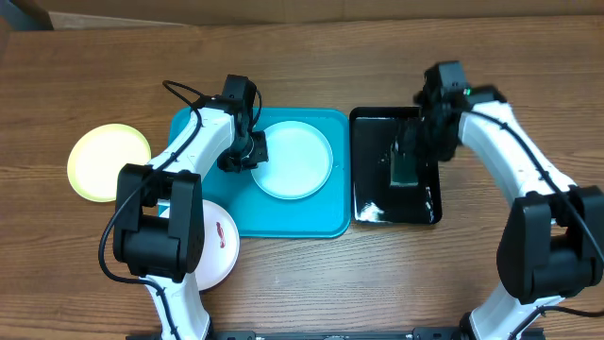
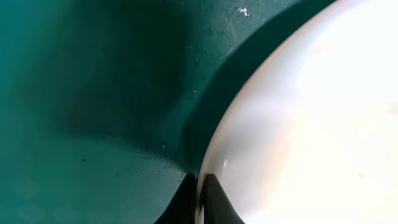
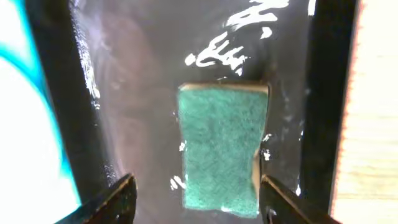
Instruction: Clean dirty plates on tray and stack at the side
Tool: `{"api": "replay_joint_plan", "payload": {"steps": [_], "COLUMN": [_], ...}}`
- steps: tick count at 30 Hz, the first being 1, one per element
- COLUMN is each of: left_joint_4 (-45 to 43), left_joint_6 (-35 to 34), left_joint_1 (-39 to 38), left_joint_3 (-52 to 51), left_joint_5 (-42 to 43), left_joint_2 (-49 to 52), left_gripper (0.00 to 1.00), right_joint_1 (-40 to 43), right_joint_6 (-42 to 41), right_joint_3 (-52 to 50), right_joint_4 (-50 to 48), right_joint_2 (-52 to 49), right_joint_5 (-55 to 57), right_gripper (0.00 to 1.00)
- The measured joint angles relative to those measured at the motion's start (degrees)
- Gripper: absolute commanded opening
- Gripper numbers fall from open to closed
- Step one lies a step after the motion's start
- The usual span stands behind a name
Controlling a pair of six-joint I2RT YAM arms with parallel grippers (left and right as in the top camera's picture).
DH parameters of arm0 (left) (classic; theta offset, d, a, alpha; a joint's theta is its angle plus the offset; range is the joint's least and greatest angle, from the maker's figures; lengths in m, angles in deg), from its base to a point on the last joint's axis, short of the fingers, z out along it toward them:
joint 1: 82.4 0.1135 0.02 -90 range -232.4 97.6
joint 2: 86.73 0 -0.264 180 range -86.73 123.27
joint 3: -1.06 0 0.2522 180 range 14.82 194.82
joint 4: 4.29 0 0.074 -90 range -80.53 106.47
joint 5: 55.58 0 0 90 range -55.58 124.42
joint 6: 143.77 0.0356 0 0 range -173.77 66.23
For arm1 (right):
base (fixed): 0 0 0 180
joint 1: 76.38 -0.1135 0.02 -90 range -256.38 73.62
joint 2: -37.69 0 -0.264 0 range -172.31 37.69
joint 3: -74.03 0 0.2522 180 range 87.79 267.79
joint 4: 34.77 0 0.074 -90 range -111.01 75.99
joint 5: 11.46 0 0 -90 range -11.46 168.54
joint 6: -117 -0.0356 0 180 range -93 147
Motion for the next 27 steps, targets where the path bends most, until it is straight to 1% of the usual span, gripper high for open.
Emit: {"api": "replay_joint_plan", "payload": {"steps": [2,6,10,11,12,13,16,20,27], "left_joint_4": [0.0,0.02,-0.52,-0.9,-1.53,-2.12,-2.75,-1.49,5.33], "left_joint_6": [0.0,0.0,0.0,0.0,0.0,0.0,0.0,0.0,0.24], "left_joint_1": [0.0,-0.07,-0.76,-1.07,-1.38,-1.68,-2.16,-2.16,-0.52], "left_joint_3": [0.0,0.0,-0.02,-0.02,-0.22,-0.46,-0.83,-0.72,2.67], "left_joint_5": [0.0,-0.04,-0.09,-0.07,-0.09,-0.07,-0.04,-0.57,-1.92], "left_joint_2": [0.0,0.0,0.0,0.0,0.0,0.0,0.0,0.0,0.02], "left_gripper": [0.07,0.08,0.08,0.06,0.04,0.04,0.04,0.04,0.04], "right_joint_1": [0.07,1.4,6.27,7.82,9.4,11.02,15.82,19.45,21.51], "right_joint_6": [0.0,-0.09,-0.55,-0.74,-0.85,-0.98,-1.49,-1.6,-1.62], "right_joint_3": [4.68,13.07,16.41,16.48,16.48,16.48,16.48,16.48,16.48], "right_joint_4": [2.78,7.67,8.94,9.16,9.42,9.77,11.17,11.43,11.32], "right_joint_2": [0.0,0.0,0.0,0.0,0.0,0.0,0.0,0.0,0.0], "right_joint_5": [0.07,0.02,0.07,0.04,0.07,0.09,0.35,0.7,0.7], "right_gripper": [0.73,0.77,0.84,0.87,0.97,1.0,1.0,1.0,1.0]}}
